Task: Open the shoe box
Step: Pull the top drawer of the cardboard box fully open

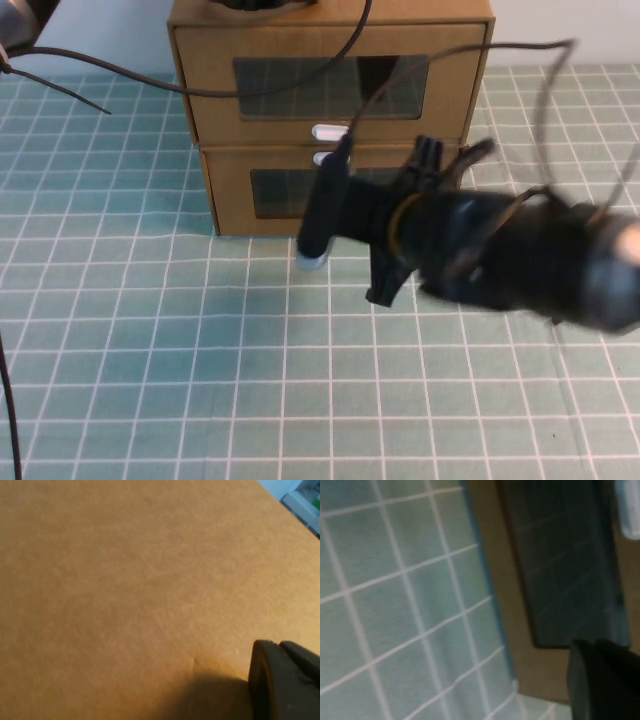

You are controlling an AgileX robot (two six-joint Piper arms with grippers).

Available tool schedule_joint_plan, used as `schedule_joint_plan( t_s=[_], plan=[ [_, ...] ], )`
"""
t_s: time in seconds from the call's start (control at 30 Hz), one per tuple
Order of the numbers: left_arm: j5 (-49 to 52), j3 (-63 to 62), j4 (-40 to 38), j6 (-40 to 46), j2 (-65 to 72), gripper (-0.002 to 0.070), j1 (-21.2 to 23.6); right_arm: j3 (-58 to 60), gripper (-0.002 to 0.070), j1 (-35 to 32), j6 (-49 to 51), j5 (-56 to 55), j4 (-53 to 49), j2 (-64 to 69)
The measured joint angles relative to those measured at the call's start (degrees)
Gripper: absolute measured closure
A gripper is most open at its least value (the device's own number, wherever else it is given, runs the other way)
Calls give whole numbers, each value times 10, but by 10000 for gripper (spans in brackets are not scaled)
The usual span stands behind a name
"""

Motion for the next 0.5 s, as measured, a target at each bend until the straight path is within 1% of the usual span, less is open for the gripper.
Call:
schedule_joint_plan(
  t_s=[0.03, 0.13, 0.2, 0.3, 0.37, 0.43, 0.5],
  plan=[
    [4, -3, 1, -3, 1, 679, 0, -3, 689, 15, 67, 18, -89, 14],
    [8, -5, 1, -10, 5, 679, 0, -5, 689, 39, 201, 27, -274, 46],
    [9, -6, 1, -14, 5, 679, 0, -8, 689, 46, 246, 18, -343, 61],
    [12, -6, 0, -21, 6, 679, 0, -20, 684, 51, 273, 12, -386, 72],
    [13, -6, -5, -23, 6, 679, 0, -27, 660, 51, 279, 12, -394, 76],
    [13, -6, -10, -24, 7, 679, 0, -35, 601, 51, 283, 12, -397, 78],
    [14, -6, -11, -25, 8, 679, 1, -45, 515, 51, 283, 16, -398, 79]
  ],
)
